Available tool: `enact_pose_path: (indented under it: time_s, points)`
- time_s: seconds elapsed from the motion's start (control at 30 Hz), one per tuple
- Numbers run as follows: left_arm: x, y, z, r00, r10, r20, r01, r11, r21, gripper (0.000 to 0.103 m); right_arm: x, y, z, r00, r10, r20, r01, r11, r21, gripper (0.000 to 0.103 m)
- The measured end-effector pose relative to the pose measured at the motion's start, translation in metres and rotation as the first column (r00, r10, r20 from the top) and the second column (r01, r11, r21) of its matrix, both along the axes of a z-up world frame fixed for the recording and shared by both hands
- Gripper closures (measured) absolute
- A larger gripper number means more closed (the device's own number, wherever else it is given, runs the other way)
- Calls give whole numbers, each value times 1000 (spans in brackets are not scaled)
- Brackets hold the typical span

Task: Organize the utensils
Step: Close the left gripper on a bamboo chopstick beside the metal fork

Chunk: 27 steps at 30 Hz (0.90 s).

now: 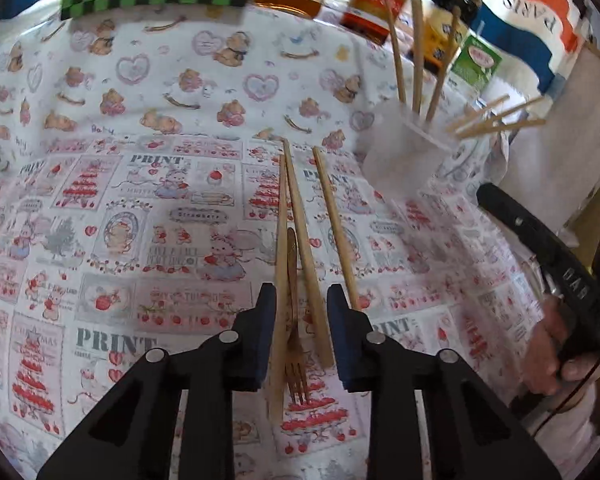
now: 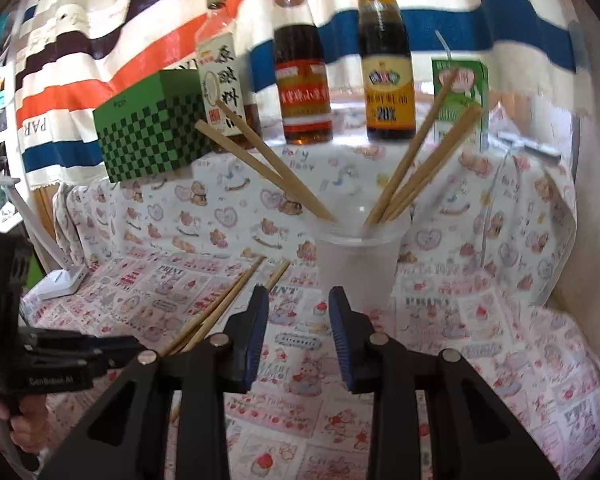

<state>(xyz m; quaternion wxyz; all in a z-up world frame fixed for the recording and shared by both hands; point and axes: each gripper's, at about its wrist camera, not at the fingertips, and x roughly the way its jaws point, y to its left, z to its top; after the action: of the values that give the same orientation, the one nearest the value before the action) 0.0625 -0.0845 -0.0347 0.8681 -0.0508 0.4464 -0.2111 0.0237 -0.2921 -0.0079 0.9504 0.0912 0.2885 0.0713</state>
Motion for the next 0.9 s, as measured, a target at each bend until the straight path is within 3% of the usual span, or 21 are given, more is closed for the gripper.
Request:
enact_pose_path:
  time_s: [0.1,0.13,0.17,0.23,0.3,0.37,0.77,0.9]
  points:
    - [1,-6,-8,1000,-1,-22,2,999,49,80,3,-3,-1,999,22,-40,-21,999,25,70]
    - [1,-9,-10,1000,1,-29,1,998,67,81,2,-2,-1,999,16,-37,-15,1000,14,65]
    - [0,-13,-11,1000,12,-21,-9,993,117,82,1,-1,-1,999,11,-33,-11,1000,2,59]
    - [-5,-24,-12,1000,2,20,-7,977,213,83,-1,2,0,1000,-2,-18,1,999,-33,57]
    - [-6,-27,-13,1000,10,28,-16,973,231,84,-2,3,1,1000,-8,-15,7,999,-47,53]
    - [-5,-24,-13,1000,22,21,-26,976,214,85,-2,2,2,1000,-18,-9,18,999,-46,44]
    - [8,2,-13,996,62,-67,-57,996,71,89,3,4,-5,999,-26,-43,22,997,-78,39]
    - [10,4,-13,996,66,-60,-62,996,71,89,3,6,-5,999,-31,-38,27,995,-97,38]
